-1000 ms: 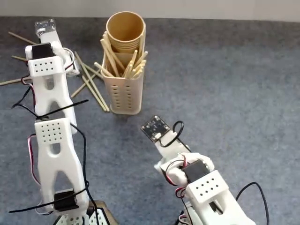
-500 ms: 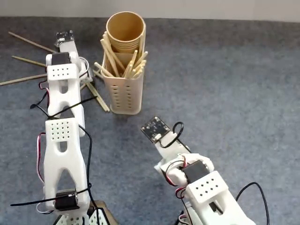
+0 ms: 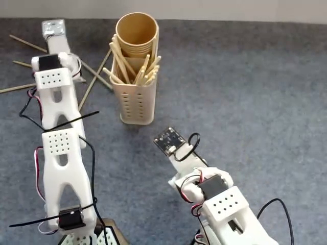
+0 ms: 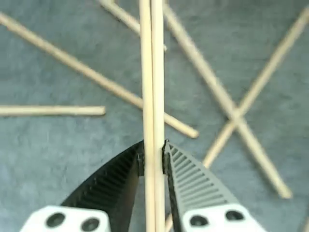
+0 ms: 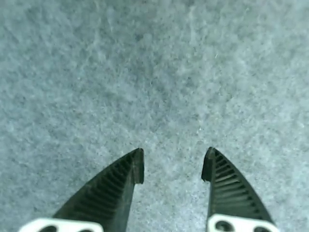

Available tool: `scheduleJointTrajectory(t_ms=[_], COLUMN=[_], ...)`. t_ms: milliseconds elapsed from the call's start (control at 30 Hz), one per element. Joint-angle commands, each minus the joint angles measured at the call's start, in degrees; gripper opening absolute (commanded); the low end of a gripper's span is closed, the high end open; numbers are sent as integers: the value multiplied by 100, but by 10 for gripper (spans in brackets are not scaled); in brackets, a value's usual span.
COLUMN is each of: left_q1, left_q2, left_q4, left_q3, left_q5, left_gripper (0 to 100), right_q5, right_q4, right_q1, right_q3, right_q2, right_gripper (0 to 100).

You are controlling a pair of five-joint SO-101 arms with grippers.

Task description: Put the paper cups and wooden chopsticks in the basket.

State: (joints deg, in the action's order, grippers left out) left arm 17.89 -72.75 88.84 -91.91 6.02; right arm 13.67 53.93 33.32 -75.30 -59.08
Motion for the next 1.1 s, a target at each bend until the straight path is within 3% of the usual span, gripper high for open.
scheduleJointTrajectory(t_ms=[0,167,333,467,567,767,1067], left_q1=[-171,-611,-1727,-2774,-3169,-3275,-2879], left_q2=[1288,3020,4690,5288,5437,5429,5411], left_q4=[-62,-492,-765,-791,-923,-1187,-1204], left_q3=[-365,-347,-312,374,1051,1622,1648], left_q5=[-422,-457,-457,-440,-431,-255,-237], left_gripper=[5,5,5,5,5,5,11], right_q5=[-18,-26,-26,-26,-26,-9,0], right_q4=[-57,-66,-66,-66,-66,-57,-57], right_q1=[22,31,347,444,435,435,444], right_q3=[31,31,31,22,22,22,22], right_q2=[-101,-101,-101,-92,-92,-92,-101], right_gripper=[206,206,206,206,206,206,206])
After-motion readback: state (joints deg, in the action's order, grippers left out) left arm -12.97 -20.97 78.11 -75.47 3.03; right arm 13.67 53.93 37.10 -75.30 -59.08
